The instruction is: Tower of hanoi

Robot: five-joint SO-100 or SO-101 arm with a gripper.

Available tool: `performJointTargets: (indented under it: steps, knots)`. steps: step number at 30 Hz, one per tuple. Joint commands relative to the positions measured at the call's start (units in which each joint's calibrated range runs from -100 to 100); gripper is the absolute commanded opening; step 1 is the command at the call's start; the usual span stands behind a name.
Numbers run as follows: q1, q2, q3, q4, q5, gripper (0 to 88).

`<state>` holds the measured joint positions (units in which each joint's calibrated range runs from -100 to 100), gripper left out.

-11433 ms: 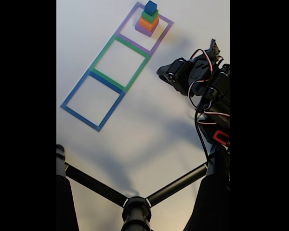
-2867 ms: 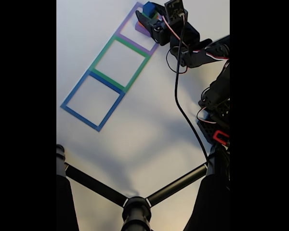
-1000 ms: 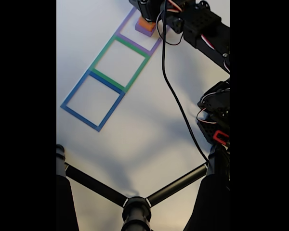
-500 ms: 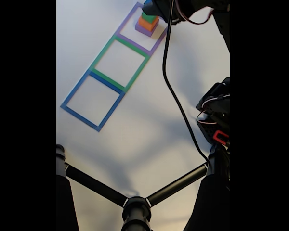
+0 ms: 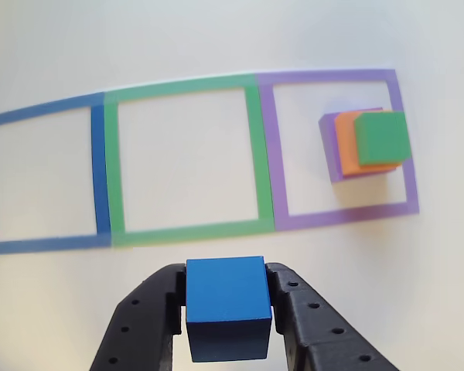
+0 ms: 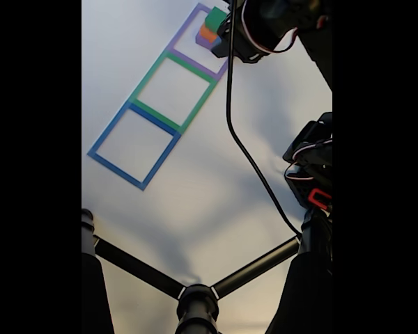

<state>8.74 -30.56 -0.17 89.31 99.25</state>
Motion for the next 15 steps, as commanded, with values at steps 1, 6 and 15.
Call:
performJointTargets:
  steps: [1,6,15]
  knots:
    - [2.4,-6.1,16.0,-16.3,0.8,2.5]
    - [3.1,-9.8,33.0,-31.0,0.8,2.5]
    - [5.9,-12.7,59.0,-61.3,0.8,2.5]
